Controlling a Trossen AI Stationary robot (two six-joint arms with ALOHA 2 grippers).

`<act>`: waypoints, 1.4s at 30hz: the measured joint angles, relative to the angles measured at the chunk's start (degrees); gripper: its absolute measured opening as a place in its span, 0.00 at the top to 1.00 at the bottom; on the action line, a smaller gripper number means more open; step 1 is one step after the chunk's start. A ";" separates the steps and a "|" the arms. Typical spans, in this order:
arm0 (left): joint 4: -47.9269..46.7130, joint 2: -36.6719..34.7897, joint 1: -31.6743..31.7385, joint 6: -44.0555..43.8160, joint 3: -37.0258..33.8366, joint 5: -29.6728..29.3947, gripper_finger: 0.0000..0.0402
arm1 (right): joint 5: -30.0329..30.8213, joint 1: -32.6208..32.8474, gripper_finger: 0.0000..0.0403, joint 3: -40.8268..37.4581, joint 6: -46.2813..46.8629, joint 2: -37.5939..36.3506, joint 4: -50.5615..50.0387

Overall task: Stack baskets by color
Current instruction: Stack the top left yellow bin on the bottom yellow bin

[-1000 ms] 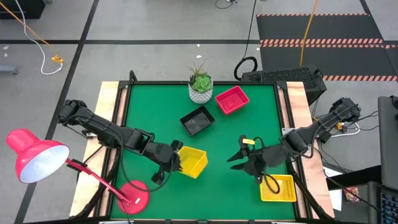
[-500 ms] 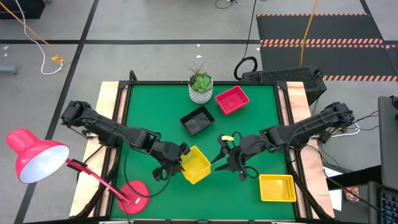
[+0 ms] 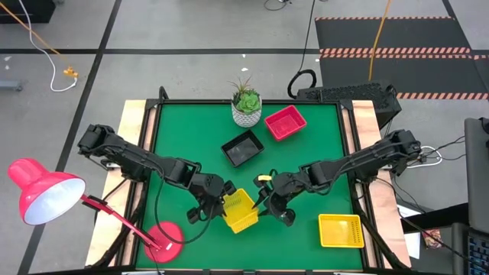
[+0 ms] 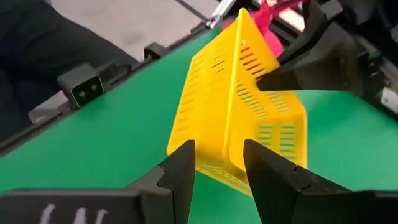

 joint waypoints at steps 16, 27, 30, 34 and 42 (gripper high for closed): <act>10.16 0.00 0.88 4.93 -0.04 7.44 0.99 | -7.35 3.04 0.68 0.02 2.79 -0.10 5.15; 16.14 -0.02 2.28 5.16 -0.04 6.89 0.95 | -8.43 3.62 0.71 0.00 0.13 -0.02 6.54; 16.82 -0.02 2.34 5.08 -0.04 6.83 0.97 | -8.84 3.67 0.78 0.00 -0.72 1.07 7.17; 17.22 -0.02 2.41 4.56 -0.04 6.54 0.97 | -10.43 3.73 0.93 0.00 -2.38 3.11 8.01; 18.32 -0.11 2.52 -1.48 -0.04 -1.09 0.77 | -10.38 3.74 1.00 -0.04 -4.73 4.49 8.95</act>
